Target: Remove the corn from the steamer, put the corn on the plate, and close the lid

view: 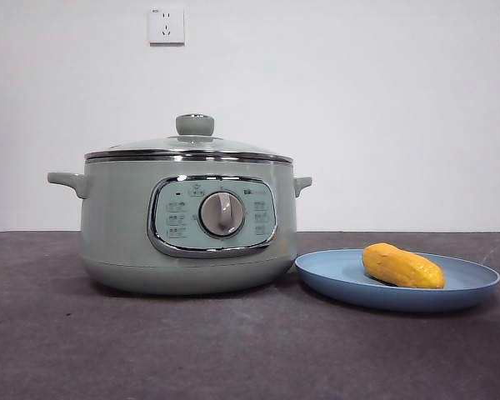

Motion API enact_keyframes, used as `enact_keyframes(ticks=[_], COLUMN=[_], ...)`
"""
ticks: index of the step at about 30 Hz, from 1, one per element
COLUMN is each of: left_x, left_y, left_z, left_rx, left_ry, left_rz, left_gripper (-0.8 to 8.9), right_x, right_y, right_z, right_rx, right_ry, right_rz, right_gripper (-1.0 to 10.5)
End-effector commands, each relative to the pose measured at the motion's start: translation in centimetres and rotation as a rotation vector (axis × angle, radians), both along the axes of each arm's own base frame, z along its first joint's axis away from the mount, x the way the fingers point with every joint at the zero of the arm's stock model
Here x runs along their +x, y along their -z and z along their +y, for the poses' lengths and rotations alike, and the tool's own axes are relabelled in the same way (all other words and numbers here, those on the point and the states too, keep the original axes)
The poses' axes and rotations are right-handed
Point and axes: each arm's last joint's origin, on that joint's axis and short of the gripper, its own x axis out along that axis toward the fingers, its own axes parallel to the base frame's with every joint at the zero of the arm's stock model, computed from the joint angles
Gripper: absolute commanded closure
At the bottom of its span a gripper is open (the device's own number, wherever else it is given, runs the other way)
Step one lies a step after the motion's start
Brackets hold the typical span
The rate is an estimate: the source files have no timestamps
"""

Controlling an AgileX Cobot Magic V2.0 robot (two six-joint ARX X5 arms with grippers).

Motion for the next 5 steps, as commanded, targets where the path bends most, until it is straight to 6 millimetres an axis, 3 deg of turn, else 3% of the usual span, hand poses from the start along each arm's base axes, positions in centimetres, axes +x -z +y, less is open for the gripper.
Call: enact_keyframes(ticks=[1, 5], left_x=[0.06, 0.06], left_y=[0.41, 0.41], left_z=[0.03, 0.03], left_rx=[-0.006, -0.006], left_ry=[-0.004, -0.004], left_rz=[0.008, 0.007], left_gripper=[8.17, 8.17], right_x=[0.04, 0.04], right_y=[0.48, 0.48], right_z=[0.0, 0.0], right_rx=[0.008, 0.008], right_ry=[0.004, 0.004], right_rz=[0.018, 0.018], right_gripper=[9.5, 9.5])
